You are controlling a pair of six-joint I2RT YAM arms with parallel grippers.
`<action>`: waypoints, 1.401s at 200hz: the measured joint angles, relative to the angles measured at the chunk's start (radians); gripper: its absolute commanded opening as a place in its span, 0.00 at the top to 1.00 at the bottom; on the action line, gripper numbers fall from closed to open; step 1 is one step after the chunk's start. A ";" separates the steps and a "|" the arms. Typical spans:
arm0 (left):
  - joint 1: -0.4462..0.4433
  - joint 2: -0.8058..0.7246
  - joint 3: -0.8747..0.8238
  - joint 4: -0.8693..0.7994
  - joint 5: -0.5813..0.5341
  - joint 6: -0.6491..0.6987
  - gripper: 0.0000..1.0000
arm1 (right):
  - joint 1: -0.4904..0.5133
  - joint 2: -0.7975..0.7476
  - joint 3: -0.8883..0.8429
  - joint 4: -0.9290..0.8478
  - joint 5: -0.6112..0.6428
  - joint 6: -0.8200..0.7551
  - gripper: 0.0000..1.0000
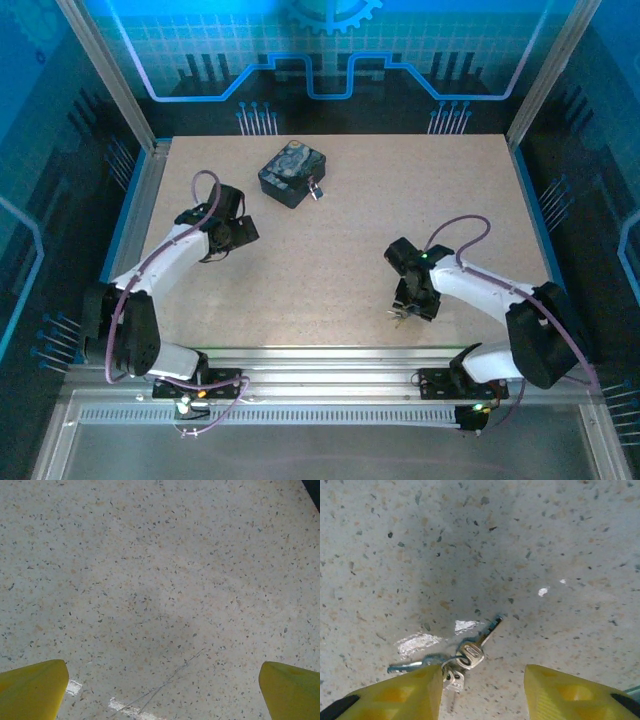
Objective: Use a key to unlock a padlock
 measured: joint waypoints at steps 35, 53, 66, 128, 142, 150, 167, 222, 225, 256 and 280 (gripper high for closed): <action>-0.002 0.005 0.005 0.000 0.002 0.009 0.01 | 0.000 0.031 0.000 0.051 -0.014 0.034 0.57; -0.002 0.010 0.006 0.000 0.002 0.012 0.01 | 0.000 0.054 0.000 0.074 -0.028 0.048 0.59; -0.002 0.011 0.007 0.000 0.002 0.014 0.01 | 0.000 0.066 -0.005 0.089 -0.031 0.058 0.60; -0.002 0.011 0.047 -0.015 0.001 0.038 0.01 | -0.003 0.063 -0.024 0.095 -0.023 0.091 0.69; -0.002 0.011 0.055 -0.018 0.001 0.038 0.01 | -0.004 0.064 -0.024 0.092 -0.022 0.091 0.74; -0.002 0.011 0.058 -0.020 0.001 0.038 0.01 | -0.007 0.064 -0.024 0.092 -0.021 0.092 0.77; -0.002 0.011 0.059 -0.023 0.001 0.038 0.01 | -0.016 0.069 -0.020 0.091 -0.022 0.087 0.78; -0.003 0.011 0.059 -0.026 0.001 0.037 0.01 | -0.037 0.174 0.084 0.092 -0.019 0.031 0.82; -0.003 0.011 0.059 -0.026 0.001 0.037 0.01 | -0.038 0.182 0.091 0.092 -0.019 0.027 0.82; -0.004 0.013 0.071 -0.037 0.000 0.038 0.01 | -0.057 0.275 0.194 0.100 -0.015 -0.016 0.82; -0.004 0.014 0.088 -0.045 -0.002 0.038 0.01 | -0.067 0.340 0.272 0.116 -0.004 -0.041 0.82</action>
